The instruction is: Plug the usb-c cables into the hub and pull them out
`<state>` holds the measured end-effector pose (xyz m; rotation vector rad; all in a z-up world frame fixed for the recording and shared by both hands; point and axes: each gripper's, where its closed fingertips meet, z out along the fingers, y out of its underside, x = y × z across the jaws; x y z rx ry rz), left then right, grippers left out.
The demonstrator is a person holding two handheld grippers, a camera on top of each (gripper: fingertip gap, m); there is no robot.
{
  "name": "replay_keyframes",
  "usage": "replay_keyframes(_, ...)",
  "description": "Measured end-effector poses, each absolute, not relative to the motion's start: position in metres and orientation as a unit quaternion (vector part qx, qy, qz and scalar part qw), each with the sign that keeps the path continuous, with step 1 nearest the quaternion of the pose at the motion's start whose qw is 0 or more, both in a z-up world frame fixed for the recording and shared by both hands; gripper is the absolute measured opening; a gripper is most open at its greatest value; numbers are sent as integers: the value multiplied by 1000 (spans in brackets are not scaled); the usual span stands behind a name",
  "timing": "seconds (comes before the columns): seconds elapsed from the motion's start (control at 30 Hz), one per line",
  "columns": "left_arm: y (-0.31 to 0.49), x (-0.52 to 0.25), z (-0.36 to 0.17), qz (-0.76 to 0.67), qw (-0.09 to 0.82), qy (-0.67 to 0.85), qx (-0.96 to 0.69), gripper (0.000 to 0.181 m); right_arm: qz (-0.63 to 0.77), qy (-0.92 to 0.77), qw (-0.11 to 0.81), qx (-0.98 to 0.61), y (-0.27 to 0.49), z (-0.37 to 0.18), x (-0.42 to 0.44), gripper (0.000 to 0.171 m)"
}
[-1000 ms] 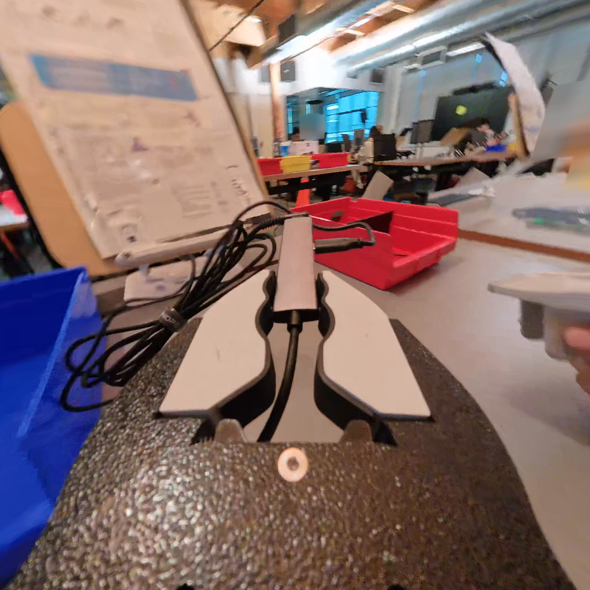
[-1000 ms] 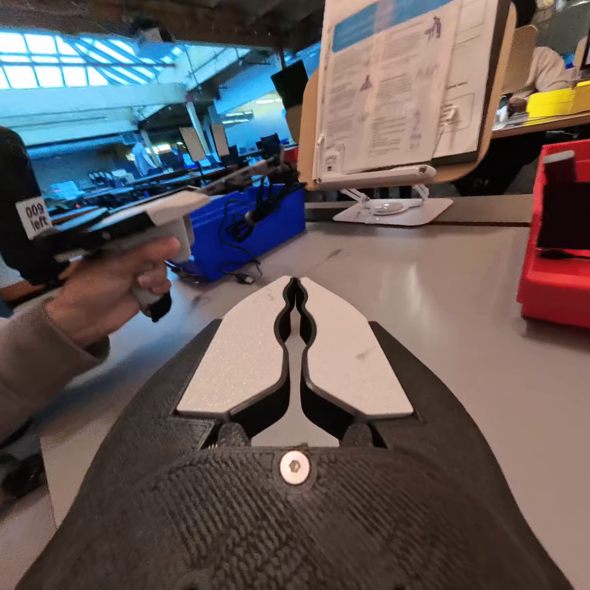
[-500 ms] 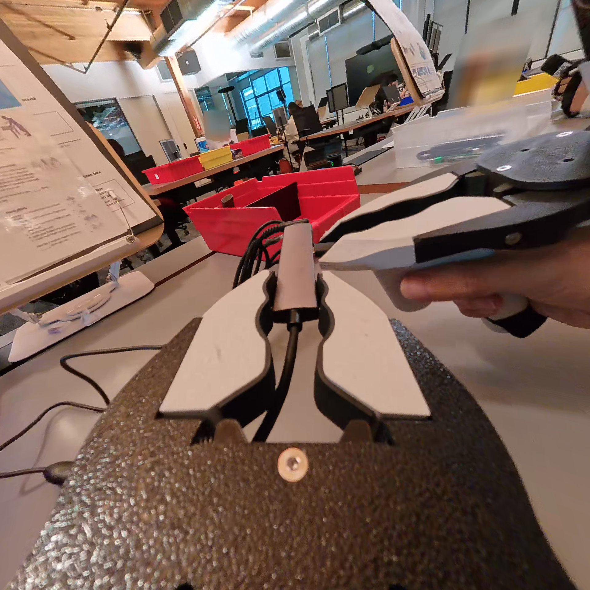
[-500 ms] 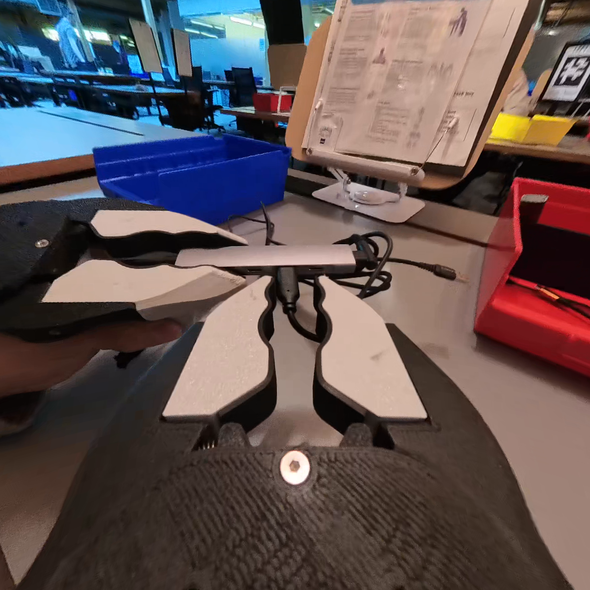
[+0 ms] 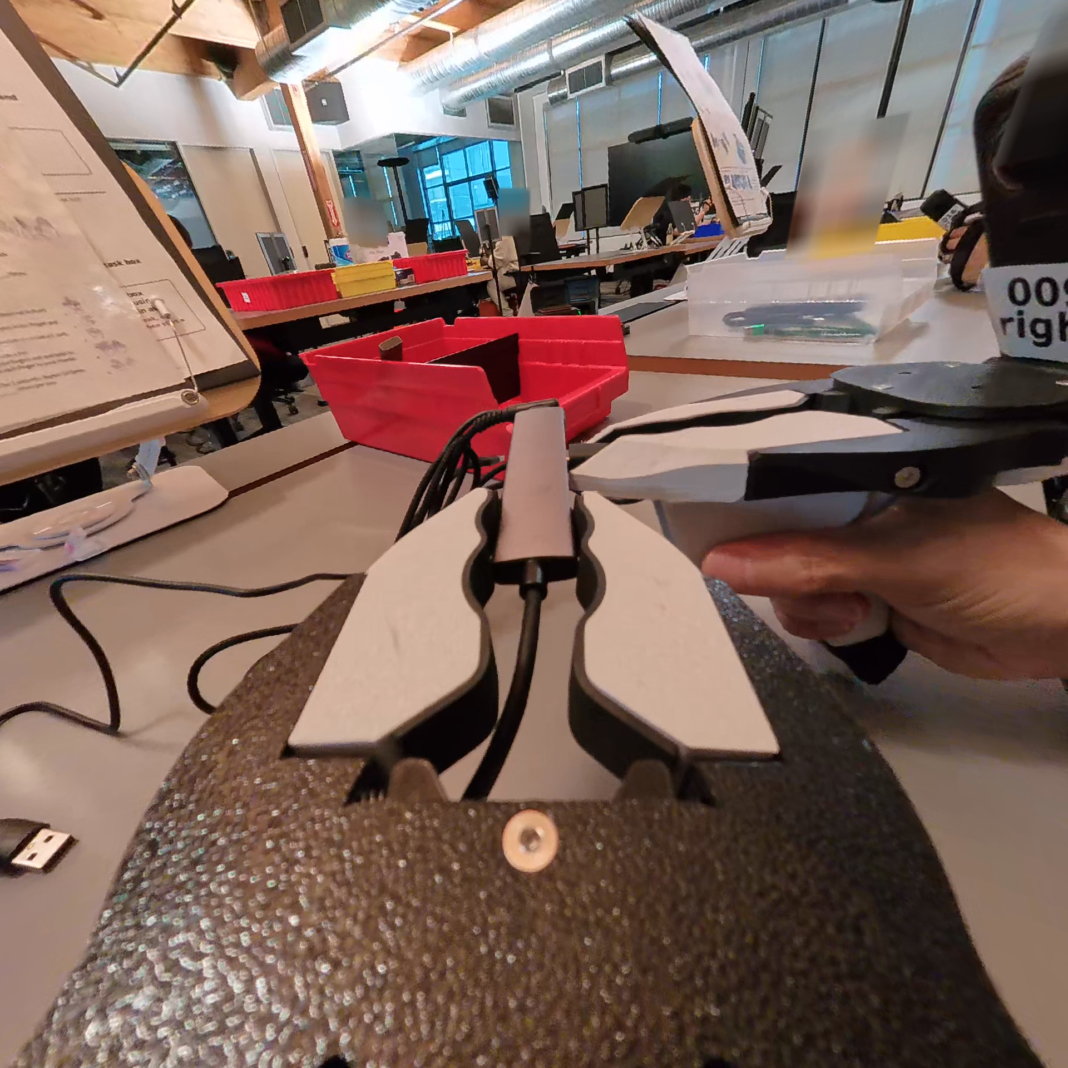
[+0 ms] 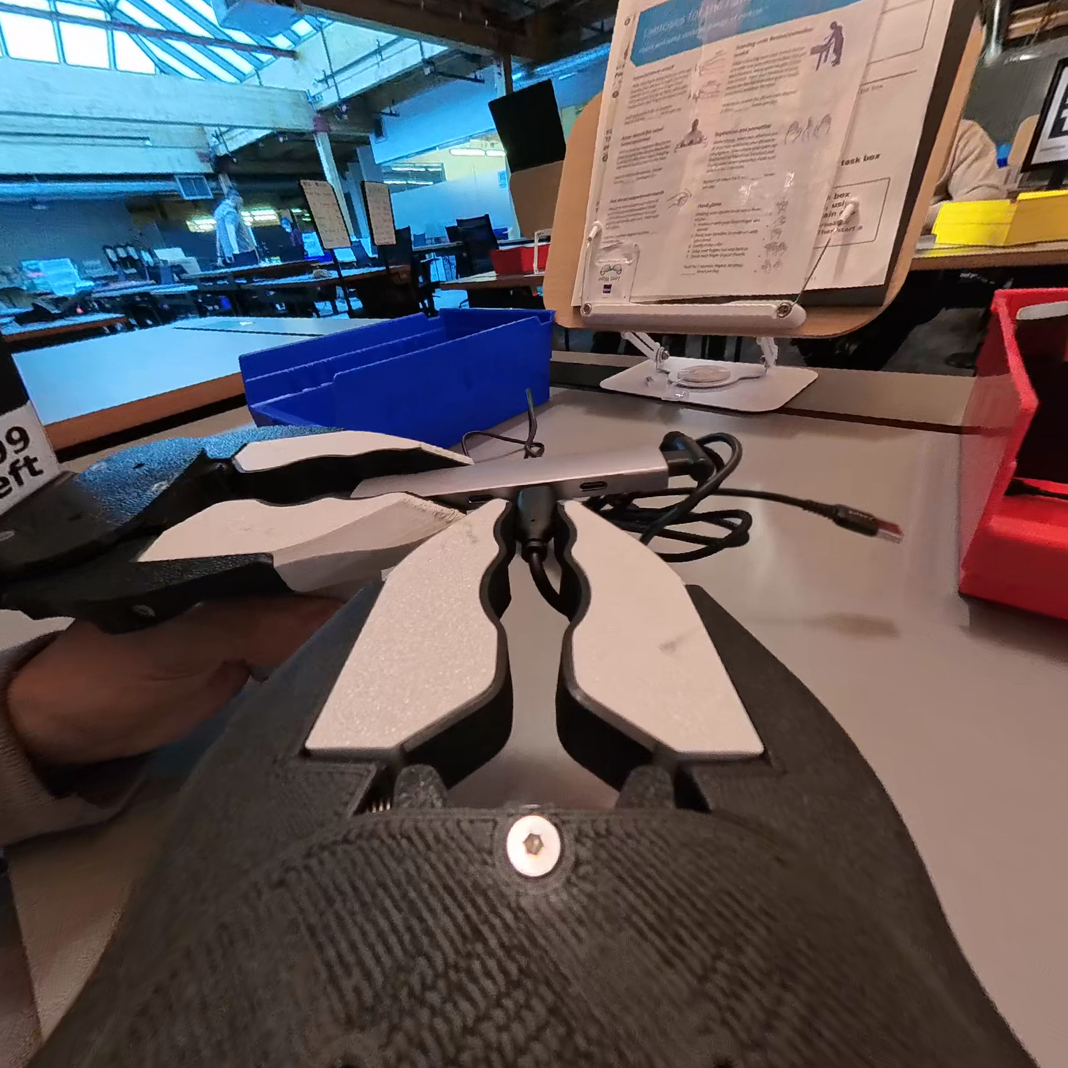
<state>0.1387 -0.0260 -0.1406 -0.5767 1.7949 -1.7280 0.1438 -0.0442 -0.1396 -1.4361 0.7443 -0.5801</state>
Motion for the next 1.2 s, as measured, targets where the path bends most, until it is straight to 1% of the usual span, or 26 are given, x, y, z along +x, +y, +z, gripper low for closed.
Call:
replay_keyframes(0.03, -26, 139, -141, -647, 289, 673, -215, 23, -262, 324, 651, -635, -45, -140, 144, 12)
replay_keyframes(0.2, -26, 138, -141, -636, 312, 673, -212, 24, -276, 312, 644, -642, -45, -141, 143, 12)
replay_keyframes(0.37, -25, 139, -142, -648, 276, 665, -247, 24, -294, 303, 625, -657, -46, -139, 143, 12)
replay_keyframes(0.6, -24, 141, -145, -646, 255, 670, -261, 25, -318, 285, 587, -688, -47, -143, 143, 13)
replay_keyframes(0.67, -24, 141, -144, -650, 241, 668, -271, 25, -307, 288, 591, -688, -47, -141, 143, 13)
replay_keyframes(0.87, -24, 142, -144, -643, 245, 678, -260, 25, -288, 303, 594, -688, -47, -143, 142, 13)
replay_keyframes(0.93, -25, 139, -139, -648, 260, 672, -245, 24, -251, 319, 626, -666, -46, -137, 142, 12)
replay_keyframes(1.03, -29, 137, -135, -640, 279, 677, -233, 24, -293, 320, 634, -640, -50, -131, 142, 12)
replay_keyframes(1.17, -27, 139, -140, -648, 257, 672, -250, 24, -292, 329, 639, -631, -49, -136, 145, 13)
replay_keyframes(1.2, -27, 139, -141, -648, 254, 672, -252, 24, -297, 330, 638, -630, -50, -137, 146, 15)
